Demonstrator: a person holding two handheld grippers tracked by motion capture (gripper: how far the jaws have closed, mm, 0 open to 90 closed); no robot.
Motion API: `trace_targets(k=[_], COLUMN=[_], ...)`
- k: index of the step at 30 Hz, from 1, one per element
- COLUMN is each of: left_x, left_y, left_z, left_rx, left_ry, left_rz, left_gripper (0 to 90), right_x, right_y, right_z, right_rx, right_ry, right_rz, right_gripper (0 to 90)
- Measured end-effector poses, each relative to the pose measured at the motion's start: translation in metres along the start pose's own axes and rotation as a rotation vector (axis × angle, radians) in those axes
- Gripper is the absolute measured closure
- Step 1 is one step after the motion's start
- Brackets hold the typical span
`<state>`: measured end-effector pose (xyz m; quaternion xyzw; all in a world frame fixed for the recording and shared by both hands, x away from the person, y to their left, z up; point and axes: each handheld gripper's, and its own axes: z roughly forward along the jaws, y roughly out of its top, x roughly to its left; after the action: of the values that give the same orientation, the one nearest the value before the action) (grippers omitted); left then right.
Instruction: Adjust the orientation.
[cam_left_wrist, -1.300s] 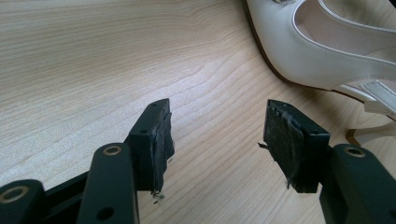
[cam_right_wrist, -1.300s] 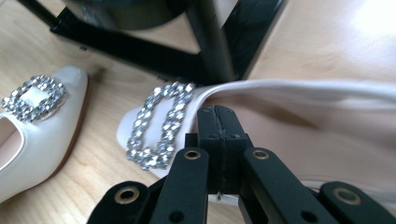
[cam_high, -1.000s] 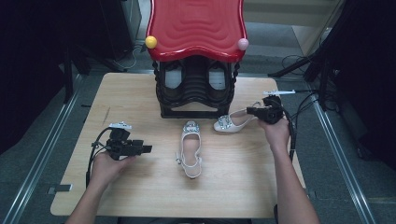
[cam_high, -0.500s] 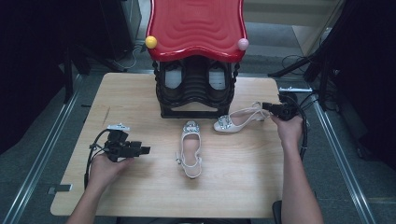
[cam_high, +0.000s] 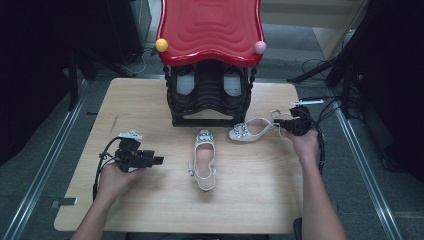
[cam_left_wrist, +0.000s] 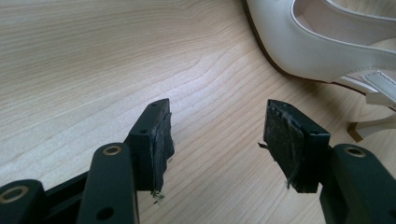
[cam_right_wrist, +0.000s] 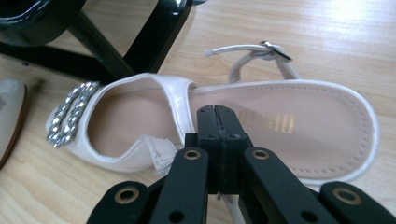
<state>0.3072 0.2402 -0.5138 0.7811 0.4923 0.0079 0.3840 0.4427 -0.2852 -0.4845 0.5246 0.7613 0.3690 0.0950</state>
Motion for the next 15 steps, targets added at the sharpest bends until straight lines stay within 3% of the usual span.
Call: trace_targets(k=[4,7,15], left_x=[0.000,-0.001,-0.003], left_y=[0.002,0.003,0.008], left_z=[0.002,0.002,0.006], left_rx=[0.001,0.000,0.009], left_ry=[-0.008,-0.007,-0.016], left_rz=[0.005,0.009,0.022], left_gripper=[41.8,41.8,41.8], right_x=[0.003,0.010,0.017], right_y=[-0.003,-0.006,-0.013], right_z=[-0.001,-0.001,-0.006], right_rx=[0.010,0.022,0.040], right_ry=[0.040,0.018,0.035], right_rz=[0.002,-0.021,-0.033], right_gripper=[90.0,90.0,90.0])
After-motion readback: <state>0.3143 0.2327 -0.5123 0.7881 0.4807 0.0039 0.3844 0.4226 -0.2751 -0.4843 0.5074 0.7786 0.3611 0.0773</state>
